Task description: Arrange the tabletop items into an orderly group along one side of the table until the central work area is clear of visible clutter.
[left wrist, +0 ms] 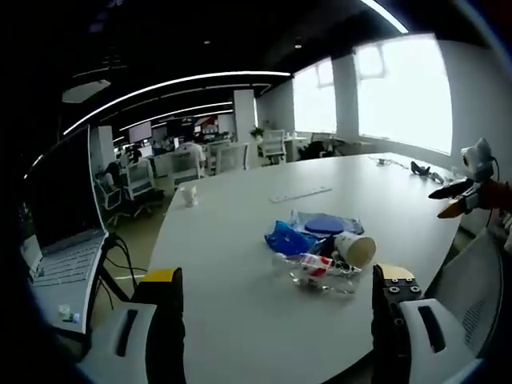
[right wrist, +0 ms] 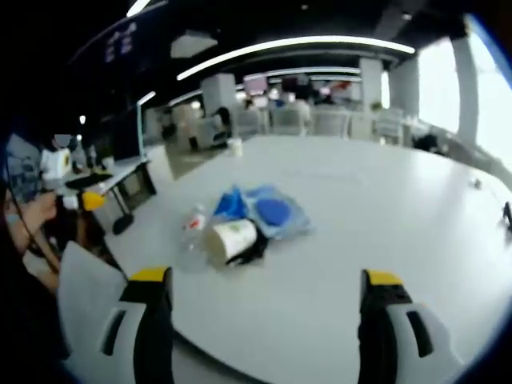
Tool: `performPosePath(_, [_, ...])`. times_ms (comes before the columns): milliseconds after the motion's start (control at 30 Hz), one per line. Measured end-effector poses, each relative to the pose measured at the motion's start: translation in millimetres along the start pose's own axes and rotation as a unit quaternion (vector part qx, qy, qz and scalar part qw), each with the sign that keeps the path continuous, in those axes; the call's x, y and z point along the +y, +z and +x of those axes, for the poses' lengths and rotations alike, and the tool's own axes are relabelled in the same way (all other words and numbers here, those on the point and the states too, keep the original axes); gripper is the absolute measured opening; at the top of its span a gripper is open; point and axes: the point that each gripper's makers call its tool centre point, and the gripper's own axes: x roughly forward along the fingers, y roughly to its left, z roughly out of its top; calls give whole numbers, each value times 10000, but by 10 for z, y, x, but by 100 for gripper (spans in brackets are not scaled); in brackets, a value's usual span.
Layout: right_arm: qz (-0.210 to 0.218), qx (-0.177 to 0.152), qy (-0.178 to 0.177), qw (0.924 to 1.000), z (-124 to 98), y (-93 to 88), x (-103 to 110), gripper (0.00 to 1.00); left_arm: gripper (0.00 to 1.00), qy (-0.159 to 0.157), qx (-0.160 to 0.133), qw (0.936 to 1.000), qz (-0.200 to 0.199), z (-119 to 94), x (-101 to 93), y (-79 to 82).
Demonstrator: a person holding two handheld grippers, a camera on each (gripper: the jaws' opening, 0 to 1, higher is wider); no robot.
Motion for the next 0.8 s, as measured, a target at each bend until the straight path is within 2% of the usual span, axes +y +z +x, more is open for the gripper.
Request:
performPosePath(133, [124,-99,59,9999,-13,30,4,94,98,-41,17,10000,-74,-12,-15,-24])
performPosePath(600, [76,-143,58,9999,-22,64,-13,93,97,57,62,9999,-137,-69,33,-56])
performPosePath(800, [62,-159,117,9998,-4,78,21,92,95,109,-112,9994,-308,-101,51,-9])
